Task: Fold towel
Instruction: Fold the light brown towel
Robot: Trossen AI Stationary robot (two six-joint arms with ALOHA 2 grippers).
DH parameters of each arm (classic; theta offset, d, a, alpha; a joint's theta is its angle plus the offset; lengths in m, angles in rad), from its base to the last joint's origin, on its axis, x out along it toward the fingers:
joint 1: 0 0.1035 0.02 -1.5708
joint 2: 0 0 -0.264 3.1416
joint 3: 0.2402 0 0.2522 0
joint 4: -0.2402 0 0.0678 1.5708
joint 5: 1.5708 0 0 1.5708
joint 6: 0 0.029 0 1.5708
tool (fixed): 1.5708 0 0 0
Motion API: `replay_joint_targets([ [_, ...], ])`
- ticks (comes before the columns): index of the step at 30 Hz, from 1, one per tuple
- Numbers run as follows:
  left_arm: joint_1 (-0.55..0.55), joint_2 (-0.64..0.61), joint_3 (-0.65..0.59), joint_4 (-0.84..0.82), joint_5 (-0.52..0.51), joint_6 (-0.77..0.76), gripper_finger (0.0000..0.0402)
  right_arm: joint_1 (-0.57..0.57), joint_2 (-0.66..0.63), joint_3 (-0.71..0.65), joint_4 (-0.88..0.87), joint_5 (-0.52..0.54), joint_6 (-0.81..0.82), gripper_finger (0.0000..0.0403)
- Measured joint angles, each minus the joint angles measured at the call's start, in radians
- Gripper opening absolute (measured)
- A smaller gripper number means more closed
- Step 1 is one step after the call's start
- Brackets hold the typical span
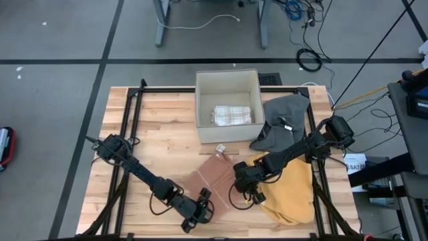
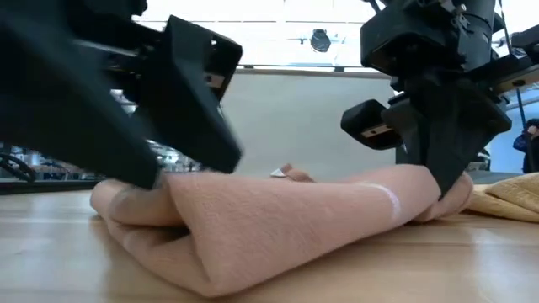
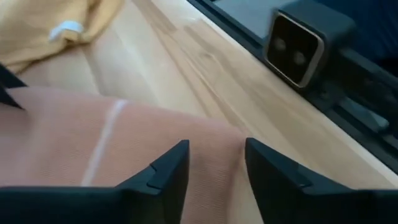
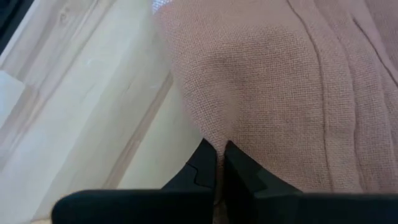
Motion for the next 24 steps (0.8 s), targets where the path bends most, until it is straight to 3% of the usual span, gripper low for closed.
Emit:
replay_joint_targets([
  [6, -0.016, 0.0, 0.0, -0.028, -0.001, 0.007, 0.0223, -0.013, 0.0, 0.0, 0.019, 0.0, 0.0, 0.0004],
  [8, -0.016, 0.0, 0.0, -0.03, -0.044, 0.007, 0.0236, -0.014, 0.0, 0.0, 0.026, 0.0, 0.0, 0.0004],
  [14, -0.012, 0.0, 0.0, -0.03, -0.099, 0.032, 0.0239, -0.015, 0.0, 0.0, 0.052, 0.0, 0.0, 0.0004],
  [18, -0.012, 0.0, 0.0, -0.028, -0.17, 0.039, 0.0196, -0.019, 0.0, 0.0, 0.051, 0.007, 0.007, 0.0004],
  [24, -0.012, 0.0, 0.0, -0.07, -0.17, 0.052, 0.0067, -0.019, 0.0, 0.0, 0.049, 0.021, 0.02, 0.0004],
])
